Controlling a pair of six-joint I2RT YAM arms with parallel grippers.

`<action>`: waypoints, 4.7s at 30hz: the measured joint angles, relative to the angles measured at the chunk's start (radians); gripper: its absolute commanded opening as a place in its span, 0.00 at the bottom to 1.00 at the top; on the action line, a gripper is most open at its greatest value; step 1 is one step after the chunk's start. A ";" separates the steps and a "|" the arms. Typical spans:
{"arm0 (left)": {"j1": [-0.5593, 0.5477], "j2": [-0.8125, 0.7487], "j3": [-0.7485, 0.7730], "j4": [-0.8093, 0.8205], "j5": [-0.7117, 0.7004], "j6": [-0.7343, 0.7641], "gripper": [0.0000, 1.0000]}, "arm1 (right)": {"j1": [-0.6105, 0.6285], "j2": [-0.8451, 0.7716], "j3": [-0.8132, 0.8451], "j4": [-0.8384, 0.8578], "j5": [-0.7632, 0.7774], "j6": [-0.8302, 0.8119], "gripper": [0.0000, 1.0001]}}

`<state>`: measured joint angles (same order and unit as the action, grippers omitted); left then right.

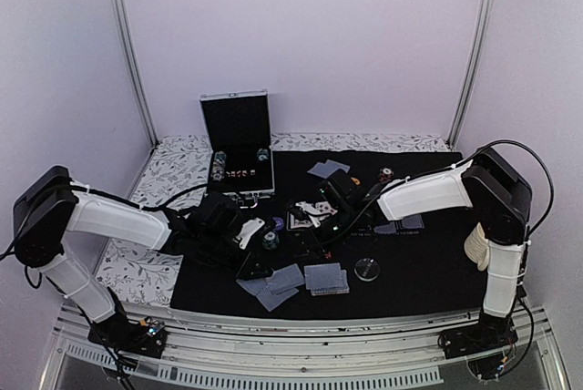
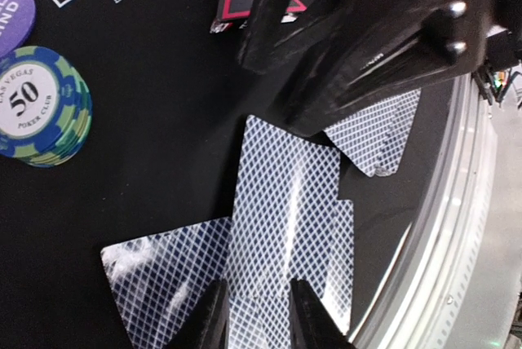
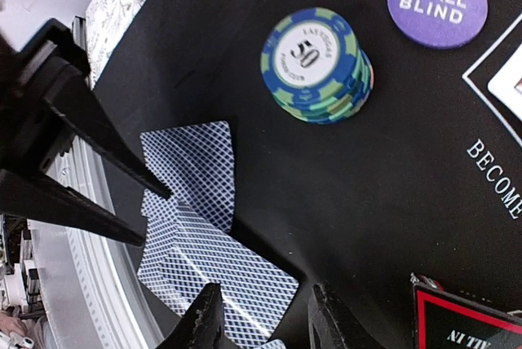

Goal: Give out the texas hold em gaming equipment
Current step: Pick up the poker card from the face-down deck piles, then adjust the face-down deck piles on the poker table mat.

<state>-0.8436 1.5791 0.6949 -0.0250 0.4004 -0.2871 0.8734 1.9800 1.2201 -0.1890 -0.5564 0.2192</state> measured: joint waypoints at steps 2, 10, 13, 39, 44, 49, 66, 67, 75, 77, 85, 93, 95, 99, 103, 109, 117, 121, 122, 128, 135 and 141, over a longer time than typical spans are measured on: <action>0.000 0.003 0.000 0.007 0.014 -0.006 0.27 | -0.003 0.018 0.001 0.000 -0.006 -0.003 0.37; 0.000 0.032 0.000 0.013 0.072 -0.017 0.27 | -0.003 0.055 0.001 0.003 -0.033 -0.006 0.38; 0.000 0.033 0.000 0.012 0.077 -0.017 0.27 | -0.003 0.058 0.001 0.009 -0.046 -0.006 0.38; 0.001 0.052 0.002 0.005 0.062 -0.002 0.27 | -0.011 0.110 0.020 0.065 -0.183 0.010 0.16; 0.001 0.052 0.002 0.005 0.062 -0.001 0.26 | -0.011 0.127 0.029 0.067 -0.209 0.009 0.03; 0.001 0.055 0.002 0.005 0.063 -0.002 0.26 | -0.011 0.127 0.032 0.070 -0.232 0.009 0.02; 0.002 -0.122 0.015 -0.025 0.109 -0.001 0.29 | -0.024 0.000 0.028 0.070 -0.248 0.009 0.02; 0.002 -0.143 0.021 -0.031 0.109 0.001 0.29 | -0.024 -0.014 0.026 0.070 -0.248 0.009 0.02; 0.002 -0.247 0.035 -0.078 0.098 0.018 0.33 | -0.052 -0.158 -0.097 0.067 -0.254 0.010 0.02; 0.003 -0.270 0.036 -0.085 0.082 0.028 0.33 | -0.071 -0.210 -0.144 0.066 -0.255 0.010 0.02; 0.008 -0.259 0.045 -0.112 0.022 0.040 0.33 | -0.169 -0.366 -0.359 0.071 -0.262 0.010 0.02; 0.006 -0.135 0.075 -0.121 0.013 0.022 0.30 | -0.227 -0.364 -0.415 0.098 -0.266 0.008 0.02; -0.003 -0.105 0.082 -0.118 0.009 0.017 0.30 | -0.230 -0.352 -0.415 0.122 -0.270 0.008 0.02; -0.029 -0.037 0.118 -0.122 -0.009 0.013 0.28 | -0.232 -0.320 -0.416 0.153 -0.276 0.013 0.10; -0.069 0.028 0.174 -0.130 -0.045 0.014 0.27 | -0.232 -0.305 -0.422 0.171 -0.262 0.032 0.27; -0.105 0.107 0.235 -0.148 -0.082 0.026 0.18 | -0.233 -0.317 -0.426 0.108 -0.129 0.039 0.33; -0.108 0.164 0.286 -0.196 -0.127 0.043 0.13 | -0.232 -0.506 -0.428 -0.020 0.078 0.077 0.32; -0.115 0.214 0.338 -0.224 -0.152 0.058 0.12 | -0.199 -0.570 -0.461 -0.049 0.228 0.157 0.27; -0.119 0.226 0.349 -0.230 -0.158 0.060 0.12 | -0.180 -0.577 -0.473 -0.059 0.269 0.188 0.26; -0.131 0.267 0.370 -0.251 -0.182 0.077 0.12 | -0.069 -0.577 -0.504 -0.110 0.399 0.313 0.13; -0.132 0.303 0.393 -0.265 -0.201 0.092 0.11 | -0.019 -0.549 -0.535 -0.080 0.420 0.407 0.04; -0.140 0.327 0.412 -0.266 -0.201 0.104 0.11 | 0.011 -0.507 -0.545 -0.057 0.419 0.454 0.04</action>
<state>-0.9840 1.9060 1.1065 -0.2909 0.1993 -0.1833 0.8841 1.4731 0.6754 -0.2462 -0.1371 0.6731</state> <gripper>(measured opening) 0.112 0.038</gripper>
